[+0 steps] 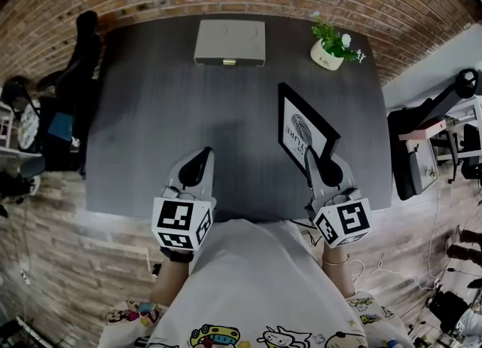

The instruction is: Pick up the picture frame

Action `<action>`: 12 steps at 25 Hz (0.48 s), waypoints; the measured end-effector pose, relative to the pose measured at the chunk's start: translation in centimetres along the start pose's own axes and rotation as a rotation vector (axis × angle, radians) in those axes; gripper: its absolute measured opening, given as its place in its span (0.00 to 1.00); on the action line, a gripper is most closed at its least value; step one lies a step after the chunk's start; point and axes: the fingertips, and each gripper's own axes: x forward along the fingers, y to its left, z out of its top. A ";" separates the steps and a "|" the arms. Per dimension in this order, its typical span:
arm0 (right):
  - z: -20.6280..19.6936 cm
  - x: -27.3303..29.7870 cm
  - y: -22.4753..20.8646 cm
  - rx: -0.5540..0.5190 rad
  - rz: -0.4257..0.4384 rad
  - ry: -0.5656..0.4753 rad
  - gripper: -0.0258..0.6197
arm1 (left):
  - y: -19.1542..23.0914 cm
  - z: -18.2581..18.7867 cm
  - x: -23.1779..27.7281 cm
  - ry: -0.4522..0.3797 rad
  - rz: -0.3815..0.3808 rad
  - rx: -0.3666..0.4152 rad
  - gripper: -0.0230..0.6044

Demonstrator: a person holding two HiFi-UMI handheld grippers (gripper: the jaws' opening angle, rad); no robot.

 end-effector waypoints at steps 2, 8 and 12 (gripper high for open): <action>-0.1 -0.1 -0.2 0.000 -0.004 -0.002 0.06 | 0.0 0.0 0.0 0.001 0.000 0.004 0.06; -0.2 0.2 -0.2 0.007 -0.005 0.005 0.06 | -0.1 -0.1 0.1 0.004 -0.002 0.009 0.06; -0.5 0.5 -0.3 0.009 -0.004 0.011 0.06 | 0.0 0.0 0.4 0.008 -0.001 0.013 0.06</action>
